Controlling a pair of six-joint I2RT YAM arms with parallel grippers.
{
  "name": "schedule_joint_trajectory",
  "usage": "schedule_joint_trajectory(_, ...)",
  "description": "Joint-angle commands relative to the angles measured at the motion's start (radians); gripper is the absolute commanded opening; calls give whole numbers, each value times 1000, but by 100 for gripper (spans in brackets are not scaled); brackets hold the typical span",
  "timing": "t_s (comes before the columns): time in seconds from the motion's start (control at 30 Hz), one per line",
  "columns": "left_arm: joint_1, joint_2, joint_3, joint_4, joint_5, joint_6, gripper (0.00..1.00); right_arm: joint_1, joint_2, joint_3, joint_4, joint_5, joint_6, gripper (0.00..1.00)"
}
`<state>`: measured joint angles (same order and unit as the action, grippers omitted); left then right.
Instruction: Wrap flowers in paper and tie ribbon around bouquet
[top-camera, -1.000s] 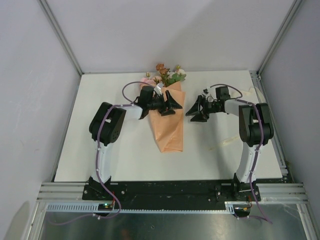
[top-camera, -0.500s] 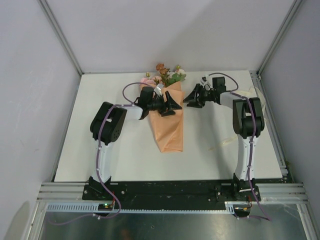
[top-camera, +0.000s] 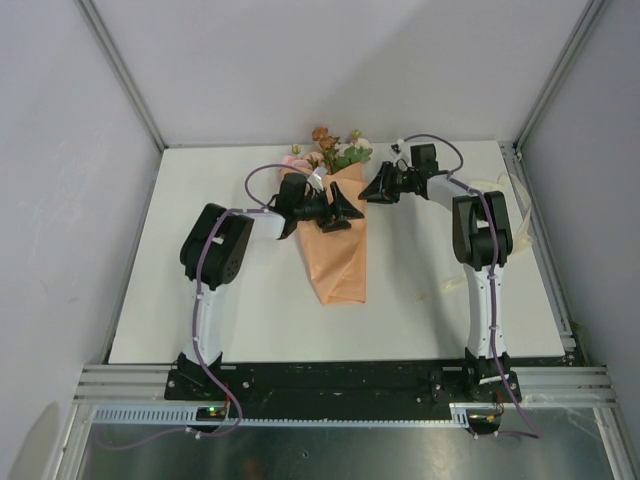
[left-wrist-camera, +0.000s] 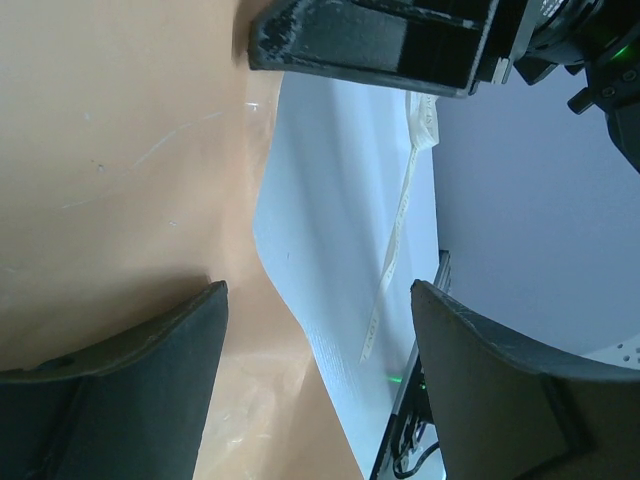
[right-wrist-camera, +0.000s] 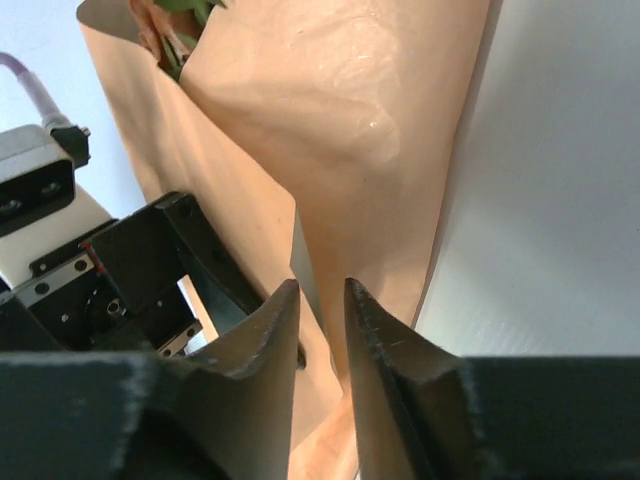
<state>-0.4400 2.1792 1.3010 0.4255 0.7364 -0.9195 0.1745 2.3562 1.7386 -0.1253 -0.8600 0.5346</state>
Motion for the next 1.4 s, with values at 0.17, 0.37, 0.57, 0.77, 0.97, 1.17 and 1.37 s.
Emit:
schedule_joint_trajectory(0.17,2,-67,-54,27,6,57,72,1,25,102,-111,95,-108,1)
schedule_joint_trajectory(0.37,-38,-301,-83,-252,-71,420,56,-4,25,122,-119,102,-113,0)
schedule_joint_trajectory(0.57,-236,-467,-72,-634,-294,916,35,6,36,125,-124,102,-116,0)
schedule_joint_trajectory(0.77,-453,-478,-72,-768,-560,1159,23,7,35,124,-127,107,-121,0)
schedule_joint_trajectory(0.97,-538,-387,-21,-774,-734,1204,16,5,35,127,-135,108,-131,0)
schedule_joint_trajectory(1.17,-561,-319,-8,-775,-831,1255,10,4,38,125,-138,108,-132,0)
schedule_joint_trajectory(1.37,-592,-306,-69,-776,-807,1316,4,4,40,139,-144,107,-133,0)
